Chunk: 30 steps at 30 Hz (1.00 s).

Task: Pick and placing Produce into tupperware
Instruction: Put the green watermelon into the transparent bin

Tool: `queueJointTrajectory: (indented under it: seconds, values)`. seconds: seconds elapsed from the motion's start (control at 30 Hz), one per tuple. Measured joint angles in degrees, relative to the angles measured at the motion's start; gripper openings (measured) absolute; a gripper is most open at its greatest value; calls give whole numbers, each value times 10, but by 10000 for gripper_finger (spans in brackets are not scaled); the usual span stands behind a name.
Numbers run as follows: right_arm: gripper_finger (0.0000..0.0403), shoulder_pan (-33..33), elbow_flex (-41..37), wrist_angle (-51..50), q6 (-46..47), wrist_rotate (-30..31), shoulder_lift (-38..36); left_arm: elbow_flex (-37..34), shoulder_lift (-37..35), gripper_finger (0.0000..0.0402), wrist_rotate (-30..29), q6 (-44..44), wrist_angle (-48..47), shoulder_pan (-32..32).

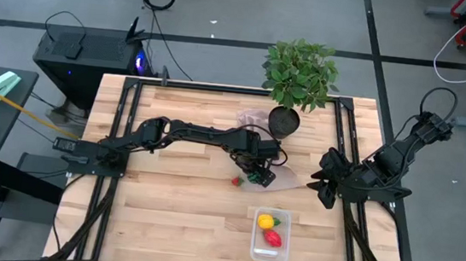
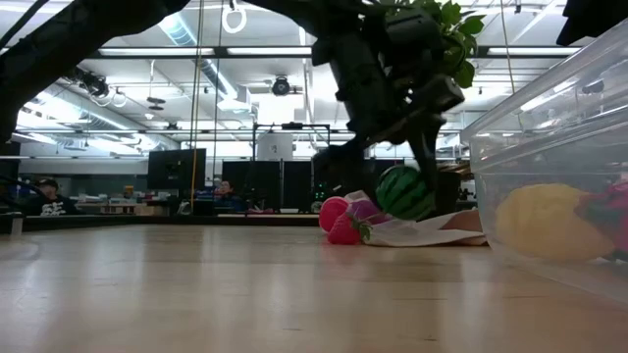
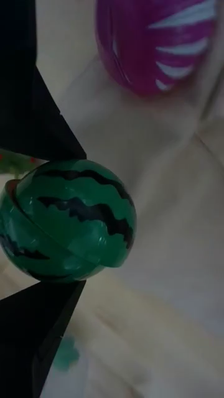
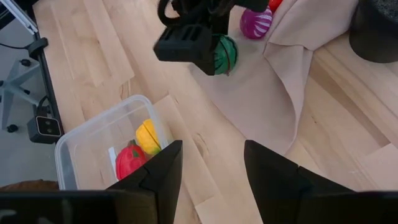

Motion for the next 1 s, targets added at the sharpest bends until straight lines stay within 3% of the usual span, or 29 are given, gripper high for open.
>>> queueJointTrajectory:
  seconds: [0.33,0.57,0.8,1.0]
  values:
    - [178,0,0,-5,-3,-1,0,141,-3,297,61,49,-81,-25]
    - [178,0,0,-39,-3,-19,0,135,-23,297,116,56,-86,-66]
    - [178,0,0,-48,-4,-31,0,135,-23,295,119,41,-72,-101]
    - [178,0,0,-48,-18,-50,0,135,-23,296,117,11,-6,-125]
